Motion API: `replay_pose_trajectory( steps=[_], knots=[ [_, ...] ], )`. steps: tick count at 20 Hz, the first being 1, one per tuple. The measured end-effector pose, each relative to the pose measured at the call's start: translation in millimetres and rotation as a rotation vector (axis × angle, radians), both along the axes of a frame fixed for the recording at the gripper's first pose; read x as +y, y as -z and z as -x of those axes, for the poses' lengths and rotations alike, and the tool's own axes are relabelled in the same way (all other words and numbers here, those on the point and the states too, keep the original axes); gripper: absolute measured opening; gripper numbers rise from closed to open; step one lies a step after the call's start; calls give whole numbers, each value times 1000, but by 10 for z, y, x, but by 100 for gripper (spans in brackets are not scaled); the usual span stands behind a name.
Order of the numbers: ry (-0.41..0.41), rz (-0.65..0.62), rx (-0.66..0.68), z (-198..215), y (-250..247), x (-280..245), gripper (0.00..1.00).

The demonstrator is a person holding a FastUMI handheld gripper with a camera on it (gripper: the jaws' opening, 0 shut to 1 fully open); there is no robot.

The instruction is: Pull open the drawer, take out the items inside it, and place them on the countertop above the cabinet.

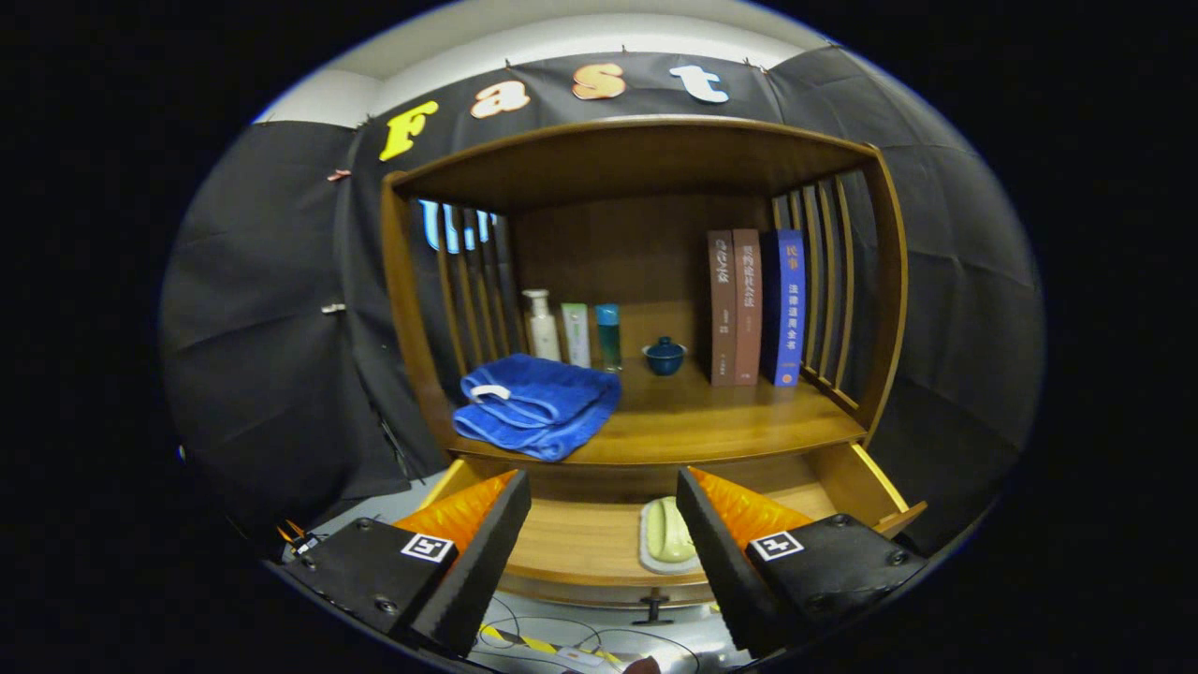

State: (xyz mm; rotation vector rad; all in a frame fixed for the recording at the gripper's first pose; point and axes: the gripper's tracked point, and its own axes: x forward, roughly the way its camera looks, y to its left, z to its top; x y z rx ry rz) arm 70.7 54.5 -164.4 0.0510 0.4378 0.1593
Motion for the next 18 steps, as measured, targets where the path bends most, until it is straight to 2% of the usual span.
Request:
replay_pose_trajectory(
  steps=[4,9,14,16,18],
  knots=[
    [-20,57,197,-289,444,-215,99],
    [-53,38,486,-445,1101,-221,99],
    [-1,144,607,-620,1643,-402,100],
    [7,134,643,-643,1804,-352,92],
    [17,155,689,-616,1936,-383,79]
  ],
)
